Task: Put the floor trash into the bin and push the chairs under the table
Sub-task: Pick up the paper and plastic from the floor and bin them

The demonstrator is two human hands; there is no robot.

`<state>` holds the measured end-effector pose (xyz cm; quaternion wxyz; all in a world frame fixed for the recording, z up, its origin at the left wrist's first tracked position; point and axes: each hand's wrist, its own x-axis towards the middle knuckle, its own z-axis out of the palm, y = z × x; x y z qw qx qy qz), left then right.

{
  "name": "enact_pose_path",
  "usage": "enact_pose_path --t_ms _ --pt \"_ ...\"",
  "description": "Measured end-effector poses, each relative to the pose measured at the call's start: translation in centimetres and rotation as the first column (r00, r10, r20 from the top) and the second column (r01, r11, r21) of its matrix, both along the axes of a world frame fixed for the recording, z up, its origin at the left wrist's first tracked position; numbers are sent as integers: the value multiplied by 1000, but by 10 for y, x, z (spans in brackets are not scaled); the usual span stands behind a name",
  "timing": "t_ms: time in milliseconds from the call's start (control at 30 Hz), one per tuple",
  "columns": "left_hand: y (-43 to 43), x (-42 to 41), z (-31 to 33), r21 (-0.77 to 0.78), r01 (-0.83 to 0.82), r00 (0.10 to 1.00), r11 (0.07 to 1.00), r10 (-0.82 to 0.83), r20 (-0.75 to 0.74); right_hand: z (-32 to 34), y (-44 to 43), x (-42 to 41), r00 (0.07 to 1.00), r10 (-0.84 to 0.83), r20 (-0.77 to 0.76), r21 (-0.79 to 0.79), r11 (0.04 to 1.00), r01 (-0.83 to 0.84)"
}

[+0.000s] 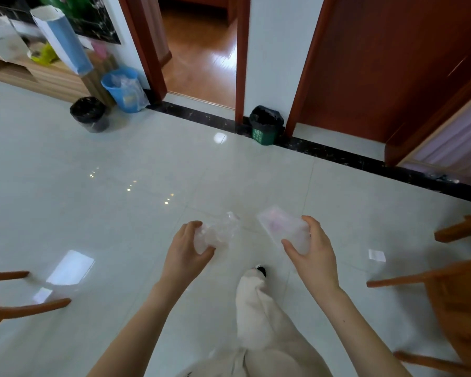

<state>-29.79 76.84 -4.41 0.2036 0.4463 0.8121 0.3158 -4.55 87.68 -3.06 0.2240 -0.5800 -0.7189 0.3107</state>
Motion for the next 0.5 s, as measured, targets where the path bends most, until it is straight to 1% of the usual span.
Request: enact_pose_path --t_ms 167,333,500 --pt "121 -26 13 25 -7 1000 1000 7 -9 8 124 -23 1000 9 -5 25 1000 -9" --pt "242 -57 35 90 -13 1000 996 14 -12 30 241 -48 1000 6 -23 59 998 -5" --pt "331 -92 25 53 2 1000 999 -1 -17 23 324 -82 999 -26 -29 42 999 27"
